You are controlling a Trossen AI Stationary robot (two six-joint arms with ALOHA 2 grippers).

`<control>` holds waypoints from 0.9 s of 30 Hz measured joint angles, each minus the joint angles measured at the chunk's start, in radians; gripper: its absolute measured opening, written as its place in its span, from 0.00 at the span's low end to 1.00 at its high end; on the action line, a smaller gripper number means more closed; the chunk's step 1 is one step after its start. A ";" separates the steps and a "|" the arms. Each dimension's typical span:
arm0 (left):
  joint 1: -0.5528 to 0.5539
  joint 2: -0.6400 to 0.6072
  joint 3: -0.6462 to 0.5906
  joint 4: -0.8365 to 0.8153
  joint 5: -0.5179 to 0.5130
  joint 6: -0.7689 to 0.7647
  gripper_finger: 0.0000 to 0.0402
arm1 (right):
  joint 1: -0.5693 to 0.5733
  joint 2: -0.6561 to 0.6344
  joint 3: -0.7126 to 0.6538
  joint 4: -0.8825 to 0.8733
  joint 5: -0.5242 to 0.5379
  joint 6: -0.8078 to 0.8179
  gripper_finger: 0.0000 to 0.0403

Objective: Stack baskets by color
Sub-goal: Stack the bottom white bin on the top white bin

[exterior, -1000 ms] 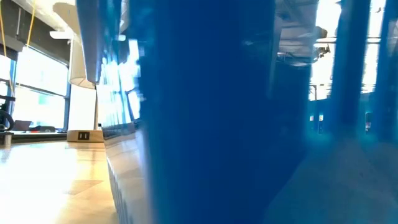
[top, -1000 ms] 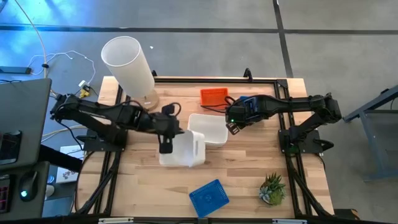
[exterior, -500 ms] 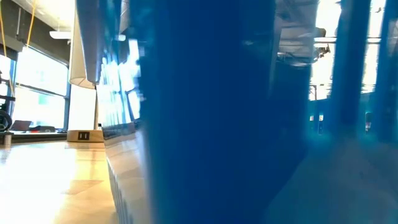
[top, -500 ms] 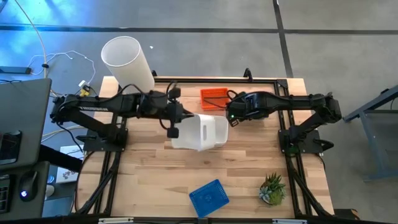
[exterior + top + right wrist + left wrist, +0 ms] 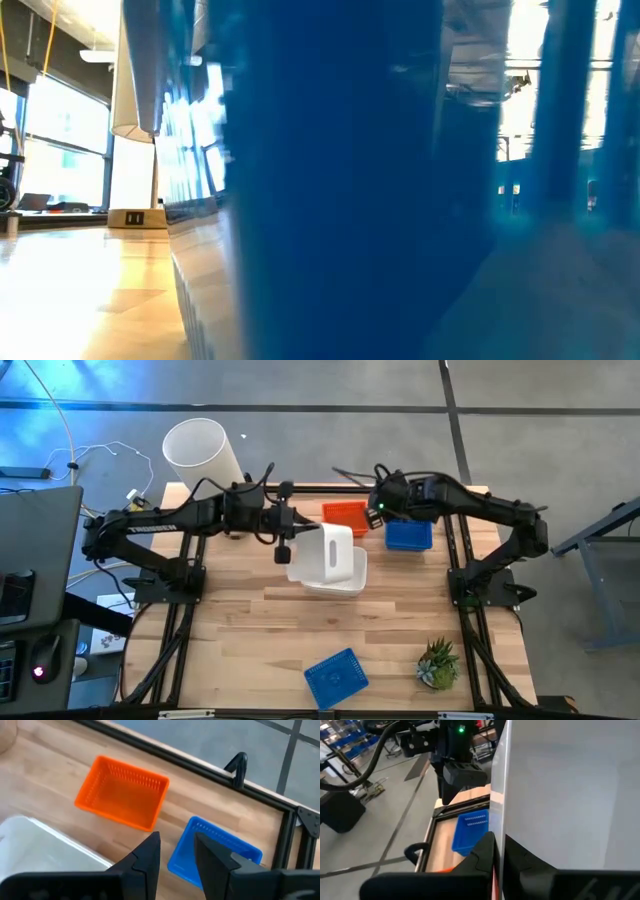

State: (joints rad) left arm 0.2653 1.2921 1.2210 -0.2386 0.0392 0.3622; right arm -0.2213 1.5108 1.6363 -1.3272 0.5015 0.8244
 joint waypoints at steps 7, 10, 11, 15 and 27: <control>0.029 0.080 0.141 -0.134 0.006 -0.018 0.00 | -0.044 0.000 0.012 -0.026 -0.005 -0.025 0.26; 0.037 0.123 0.173 -0.206 0.005 -0.029 0.00 | -0.047 0.000 0.012 -0.043 -0.004 -0.025 0.26; 0.037 0.136 0.179 -0.218 0.005 -0.038 0.00 | -0.047 0.000 0.012 -0.051 -0.004 -0.024 0.26; 0.037 0.189 0.183 -0.228 0.021 -0.045 0.00 | -0.047 0.000 0.011 -0.065 -0.005 -0.022 0.26; 0.029 0.334 0.183 -0.239 0.032 -0.041 0.00 | -0.047 0.000 0.010 -0.081 -0.004 -0.037 0.26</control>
State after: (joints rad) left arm 0.2943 1.6263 1.4036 -0.4780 0.0714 0.3210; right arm -0.2680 1.5112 1.6466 -1.4080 0.4973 0.7873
